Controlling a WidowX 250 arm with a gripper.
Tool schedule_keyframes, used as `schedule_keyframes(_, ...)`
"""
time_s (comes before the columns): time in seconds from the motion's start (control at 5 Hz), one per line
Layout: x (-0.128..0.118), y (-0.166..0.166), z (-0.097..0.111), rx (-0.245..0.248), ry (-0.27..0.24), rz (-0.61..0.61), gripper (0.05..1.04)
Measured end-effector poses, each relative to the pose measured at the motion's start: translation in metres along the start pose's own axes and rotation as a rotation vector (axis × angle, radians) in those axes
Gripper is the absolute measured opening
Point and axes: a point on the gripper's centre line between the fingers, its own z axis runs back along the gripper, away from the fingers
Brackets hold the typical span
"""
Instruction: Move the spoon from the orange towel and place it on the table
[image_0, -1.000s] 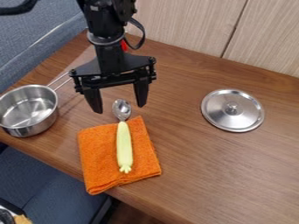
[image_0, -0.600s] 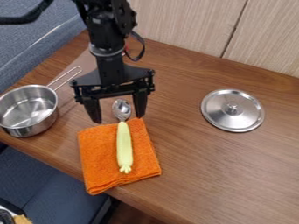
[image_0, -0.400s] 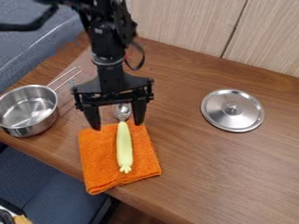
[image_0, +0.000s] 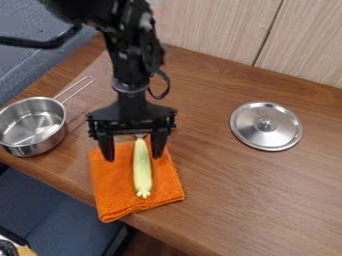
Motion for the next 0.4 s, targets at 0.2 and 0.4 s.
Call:
schedule_keyframes(0.2,-0.0015,-0.0033,-0.0038,0.024,-0.01,-0.008,1.0)
schedule_keyframes(0.4,-0.0037,-0.0034,-0.0132,0.053,0.0,-0.013,0.948)
